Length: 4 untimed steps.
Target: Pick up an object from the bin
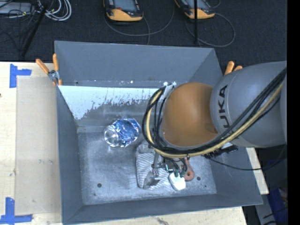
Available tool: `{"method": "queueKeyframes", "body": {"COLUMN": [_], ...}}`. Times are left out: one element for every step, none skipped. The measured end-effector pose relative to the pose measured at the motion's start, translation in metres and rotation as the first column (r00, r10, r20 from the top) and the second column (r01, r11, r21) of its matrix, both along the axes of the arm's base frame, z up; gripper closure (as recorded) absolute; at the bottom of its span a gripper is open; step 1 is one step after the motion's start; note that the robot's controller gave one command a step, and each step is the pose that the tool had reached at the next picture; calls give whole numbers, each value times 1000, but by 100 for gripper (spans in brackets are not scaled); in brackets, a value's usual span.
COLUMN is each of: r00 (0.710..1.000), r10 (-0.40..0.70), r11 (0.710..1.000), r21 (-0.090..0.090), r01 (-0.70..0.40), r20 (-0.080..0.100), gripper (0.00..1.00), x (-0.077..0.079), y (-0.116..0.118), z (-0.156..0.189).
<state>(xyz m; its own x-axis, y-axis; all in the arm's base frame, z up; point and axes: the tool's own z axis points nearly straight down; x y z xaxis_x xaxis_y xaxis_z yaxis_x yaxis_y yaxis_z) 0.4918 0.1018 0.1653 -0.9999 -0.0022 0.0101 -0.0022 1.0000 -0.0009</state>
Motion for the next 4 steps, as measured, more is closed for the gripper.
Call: {"method": "queueKeyframes", "body": {"r00": [1000, 999, 999, 981], "r10": [-3, 49, 49, 192], "r11": [1000, 999, 999, 981], "r21": [1, 5, 6, 1], "r01": [3, -49, -49, -192], "r20": [7, 7, 7, 10], "gripper": [0, 100, 100, 100], "x": [2, 41, 41, 56], "y": [0, -26, -26, -53], "z": [3, -88, -88, 47]}}
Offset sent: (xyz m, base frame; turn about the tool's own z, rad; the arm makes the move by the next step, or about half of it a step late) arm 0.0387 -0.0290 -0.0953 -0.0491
